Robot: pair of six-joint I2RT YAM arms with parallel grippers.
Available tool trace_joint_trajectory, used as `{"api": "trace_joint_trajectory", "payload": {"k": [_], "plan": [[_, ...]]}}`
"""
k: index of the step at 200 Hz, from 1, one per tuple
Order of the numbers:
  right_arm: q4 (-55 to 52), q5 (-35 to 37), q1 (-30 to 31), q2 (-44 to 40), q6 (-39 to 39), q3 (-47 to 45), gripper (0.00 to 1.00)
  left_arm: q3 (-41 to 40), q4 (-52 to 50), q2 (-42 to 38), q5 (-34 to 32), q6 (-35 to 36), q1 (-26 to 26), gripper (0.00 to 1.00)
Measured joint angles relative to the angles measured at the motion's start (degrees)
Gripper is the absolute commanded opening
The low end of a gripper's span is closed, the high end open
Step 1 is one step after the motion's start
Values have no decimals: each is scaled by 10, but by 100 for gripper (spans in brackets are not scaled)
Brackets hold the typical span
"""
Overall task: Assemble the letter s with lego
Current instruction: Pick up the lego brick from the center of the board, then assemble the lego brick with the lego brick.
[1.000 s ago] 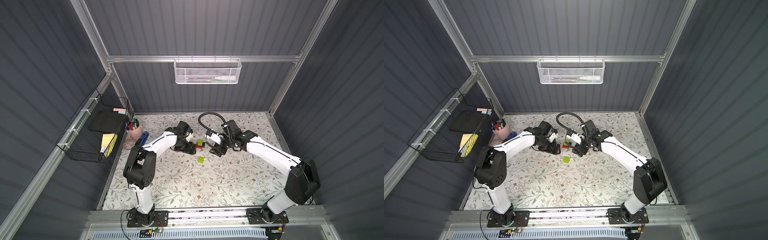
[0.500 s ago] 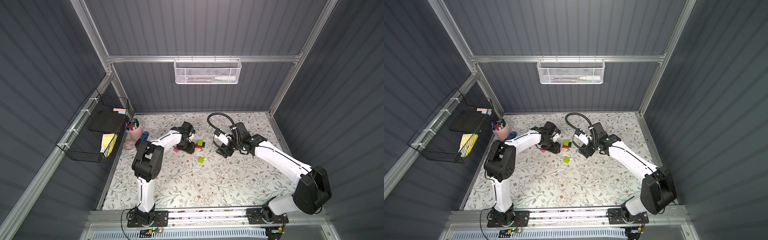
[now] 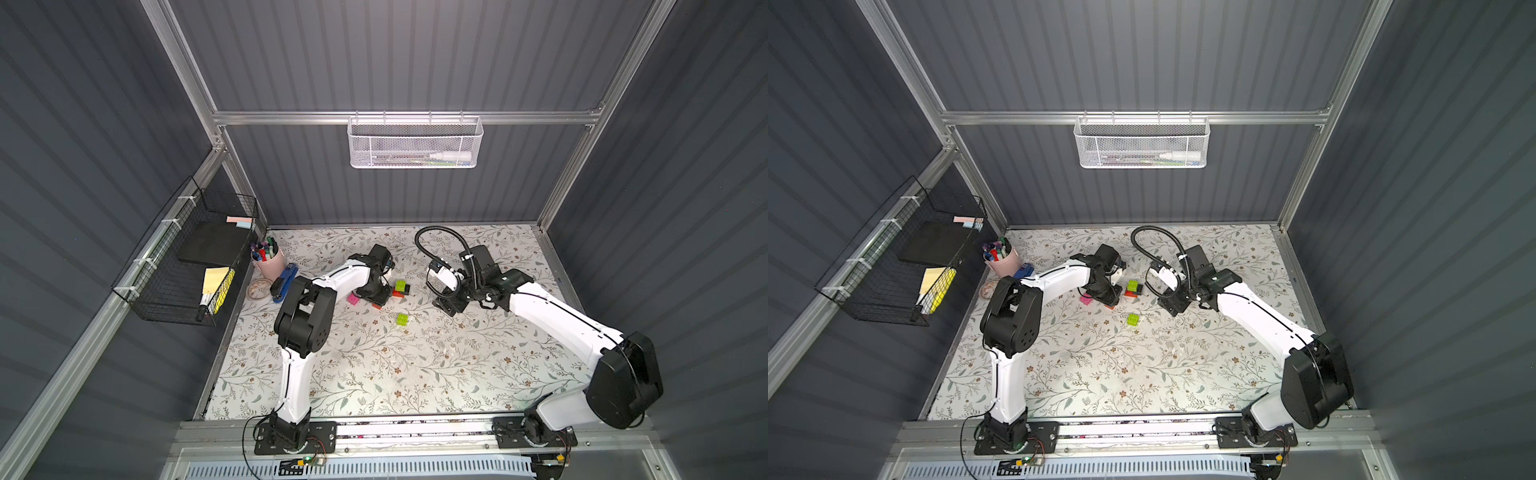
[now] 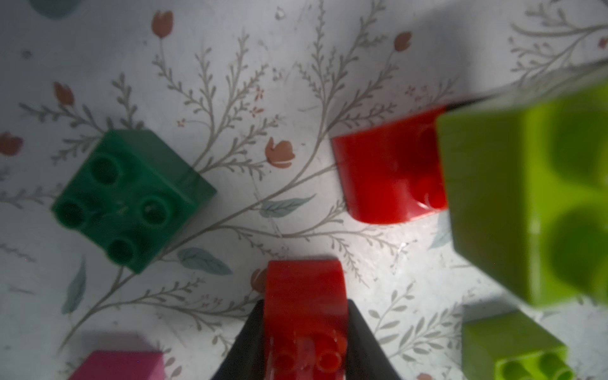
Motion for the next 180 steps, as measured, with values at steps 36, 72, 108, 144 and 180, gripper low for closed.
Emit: {"api": "trace_joint_trajectory", "payload": {"k": [36,72,108,144,180], "plan": [[-1,2,0,0,1,0,83,2,-18,-3,-4,5,0,29],[-2,3,-5,0,4,0,83,-23,-41,-55,29,56,-1,30],[2,2,-16,-5,12,-9,83,-37,-68,-120,92,150,-9,27],[17,-9,-28,-21,31,-37,83,-35,-99,-132,158,266,-23,31],[35,-30,-31,-30,59,-70,83,8,-146,-99,198,368,-52,34]]}}
